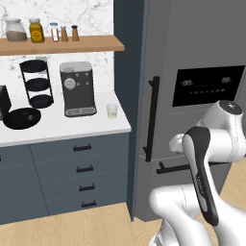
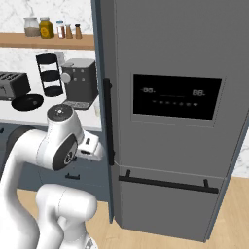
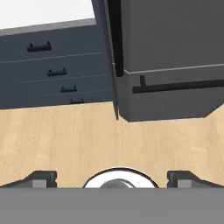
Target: Grab a lemon wedge from the fridge and one ice cube from the ice bowl, and put them in the glass of lemonade.
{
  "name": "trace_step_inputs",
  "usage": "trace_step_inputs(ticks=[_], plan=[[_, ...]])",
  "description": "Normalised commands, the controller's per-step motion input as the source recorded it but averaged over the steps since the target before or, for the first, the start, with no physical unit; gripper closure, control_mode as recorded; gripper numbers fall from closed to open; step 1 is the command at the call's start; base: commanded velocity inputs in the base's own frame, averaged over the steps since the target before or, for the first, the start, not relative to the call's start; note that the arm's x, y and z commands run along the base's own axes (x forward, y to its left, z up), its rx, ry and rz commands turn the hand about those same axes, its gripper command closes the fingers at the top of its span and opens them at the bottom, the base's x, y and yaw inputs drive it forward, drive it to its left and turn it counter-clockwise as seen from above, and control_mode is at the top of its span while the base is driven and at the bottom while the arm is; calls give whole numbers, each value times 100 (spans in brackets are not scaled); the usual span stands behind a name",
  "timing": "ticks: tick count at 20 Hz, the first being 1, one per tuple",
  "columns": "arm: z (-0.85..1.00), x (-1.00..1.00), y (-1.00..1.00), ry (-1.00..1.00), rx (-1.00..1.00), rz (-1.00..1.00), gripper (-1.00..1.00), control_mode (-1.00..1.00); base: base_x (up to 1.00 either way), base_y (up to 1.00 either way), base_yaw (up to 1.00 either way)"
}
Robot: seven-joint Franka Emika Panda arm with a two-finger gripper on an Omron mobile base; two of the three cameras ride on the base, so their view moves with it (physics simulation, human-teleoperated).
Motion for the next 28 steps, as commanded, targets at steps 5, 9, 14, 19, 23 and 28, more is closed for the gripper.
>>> trace_step_inputs(ticks=[5,9,14,19,23,28], plan=[[42,69,-5,-35,0,0,-100,-100,0,0,0],[43,59,-8,-27,0,0,-100,-100,0,0,0],[29,56,-2,-27,0,0,-100,-100,0,0,0],[16,66,0,-10,0,-2,-100,-100,0,0,0],[8,68,0,0,0,-5,-100,-100,0,0,0],[1,73,0,2,0,-7,-100,-100,0,0,0]])
